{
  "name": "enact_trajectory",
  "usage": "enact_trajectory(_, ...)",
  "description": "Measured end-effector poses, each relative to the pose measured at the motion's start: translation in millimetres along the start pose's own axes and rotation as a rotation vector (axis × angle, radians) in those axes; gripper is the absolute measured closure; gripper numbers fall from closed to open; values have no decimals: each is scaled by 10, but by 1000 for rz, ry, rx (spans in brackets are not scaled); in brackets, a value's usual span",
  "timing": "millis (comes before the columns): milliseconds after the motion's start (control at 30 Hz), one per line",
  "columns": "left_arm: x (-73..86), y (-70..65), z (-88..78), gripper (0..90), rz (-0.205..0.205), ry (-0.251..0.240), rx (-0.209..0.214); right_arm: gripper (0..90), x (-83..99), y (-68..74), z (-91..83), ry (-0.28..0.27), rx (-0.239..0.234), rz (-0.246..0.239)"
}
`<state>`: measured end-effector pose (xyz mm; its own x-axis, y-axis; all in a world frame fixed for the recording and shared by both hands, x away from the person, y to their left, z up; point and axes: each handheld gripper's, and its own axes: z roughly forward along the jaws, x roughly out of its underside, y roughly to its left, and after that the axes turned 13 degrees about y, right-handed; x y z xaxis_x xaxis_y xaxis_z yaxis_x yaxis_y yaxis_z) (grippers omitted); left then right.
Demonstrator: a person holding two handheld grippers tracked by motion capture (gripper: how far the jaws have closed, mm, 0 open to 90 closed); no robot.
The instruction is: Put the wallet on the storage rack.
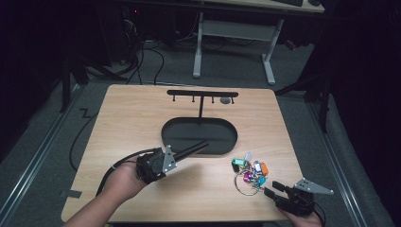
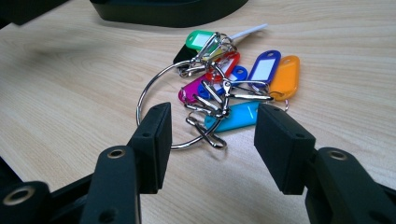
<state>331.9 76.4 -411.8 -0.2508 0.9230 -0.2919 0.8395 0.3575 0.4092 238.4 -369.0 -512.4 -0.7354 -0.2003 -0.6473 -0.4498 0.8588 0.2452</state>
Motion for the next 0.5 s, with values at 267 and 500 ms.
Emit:
enact_trajectory(267,-206,147,124,732,104,13,-100,474,49,-31,-75,-20,11,18)
enact_trajectory(500,-429,195,222,732,186,12,-159,475,36,-30,-85,-25,8,12)
